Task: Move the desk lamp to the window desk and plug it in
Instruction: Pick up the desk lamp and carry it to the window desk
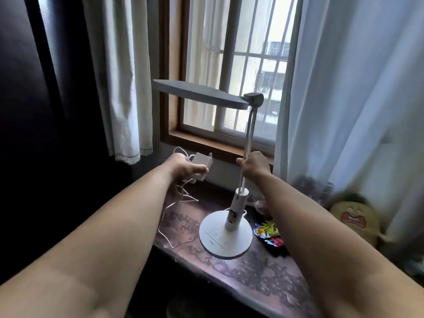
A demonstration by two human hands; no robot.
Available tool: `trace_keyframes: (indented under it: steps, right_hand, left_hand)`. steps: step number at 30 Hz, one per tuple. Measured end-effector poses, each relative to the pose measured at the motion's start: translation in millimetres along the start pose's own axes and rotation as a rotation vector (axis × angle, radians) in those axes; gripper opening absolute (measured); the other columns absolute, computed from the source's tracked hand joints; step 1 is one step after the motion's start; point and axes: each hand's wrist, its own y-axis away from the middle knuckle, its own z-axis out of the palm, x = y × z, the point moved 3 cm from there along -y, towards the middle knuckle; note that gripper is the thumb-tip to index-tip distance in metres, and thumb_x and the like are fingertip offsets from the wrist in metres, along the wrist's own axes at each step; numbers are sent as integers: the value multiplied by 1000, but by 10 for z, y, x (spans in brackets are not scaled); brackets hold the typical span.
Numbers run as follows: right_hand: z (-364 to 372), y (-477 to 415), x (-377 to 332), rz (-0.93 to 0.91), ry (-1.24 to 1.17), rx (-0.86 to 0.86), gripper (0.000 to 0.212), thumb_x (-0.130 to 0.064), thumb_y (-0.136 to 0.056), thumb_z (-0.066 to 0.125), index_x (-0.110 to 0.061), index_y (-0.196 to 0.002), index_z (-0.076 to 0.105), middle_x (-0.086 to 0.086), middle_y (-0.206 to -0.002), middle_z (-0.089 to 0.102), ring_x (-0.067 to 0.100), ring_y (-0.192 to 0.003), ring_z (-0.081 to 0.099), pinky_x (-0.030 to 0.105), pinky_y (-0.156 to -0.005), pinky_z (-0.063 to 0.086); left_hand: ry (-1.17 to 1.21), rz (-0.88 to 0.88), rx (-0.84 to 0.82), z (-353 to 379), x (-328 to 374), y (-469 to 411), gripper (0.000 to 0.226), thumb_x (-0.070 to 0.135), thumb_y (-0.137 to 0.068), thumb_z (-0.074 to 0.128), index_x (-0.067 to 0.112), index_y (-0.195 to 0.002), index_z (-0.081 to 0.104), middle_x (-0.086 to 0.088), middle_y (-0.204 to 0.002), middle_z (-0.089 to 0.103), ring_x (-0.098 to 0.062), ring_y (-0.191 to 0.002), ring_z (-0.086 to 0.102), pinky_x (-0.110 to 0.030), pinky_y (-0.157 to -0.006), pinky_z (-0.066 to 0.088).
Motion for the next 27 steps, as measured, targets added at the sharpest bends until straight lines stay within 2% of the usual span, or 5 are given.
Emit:
trace_keyframes:
  steps: [5, 14, 17, 25, 27]
  right_hand:
    - [263, -661, 14, -7, 7, -16, 37, -28, -92, 60, 2, -112, 64, 19, -115, 67, 34, -108, 62, 32, -81, 44]
    - [902, -1581, 164, 85, -12, -27, 33, -27, -92, 58, -1, -111, 62, 17, -114, 66, 31, -103, 62, 30, -78, 43]
    - [1115, -1814, 209, 138, 13, -2, 34, -27, -94, 56, 1, -113, 61, 18, -117, 65, 33, -107, 62, 29, -77, 41]
    - [1587, -2315, 327, 287, 11, 15, 31, -26, -94, 55, 1, -109, 61, 19, -111, 65, 33, -107, 62, 34, -79, 44]
    - [1694, -2434, 366, 304, 15, 25, 26, -26, -94, 54, -2, -100, 61, 16, -103, 64, 33, -102, 63, 33, -75, 44]
  left_hand:
    - [0, 18, 78, -24, -48, -649, 29, 18, -76, 78, 16, -64, 51, -2, -66, 57, -9, -48, 53, -14, -33, 41]
    - [-1, -28, 12, 5, -376, -1850, 29, 17, -73, 81, 15, -67, 52, -1, -61, 56, 0, -25, 49, -7, -27, 32]
    - [-32, -32, -33, -19, -467, -2256, 27, 20, -73, 81, 14, -71, 55, -3, -68, 60, -7, -40, 54, -10, -30, 35]
    - [-53, 27, -126, -251, -606, -3339, 49, 31, -59, 87, 9, -99, 68, -6, -100, 72, -22, -93, 68, -36, -89, 56]
    - [-74, 29, -187, -223, -689, -3583, 58, 38, -53, 87, 9, -99, 69, -7, -99, 74, -23, -93, 70, -35, -83, 56]
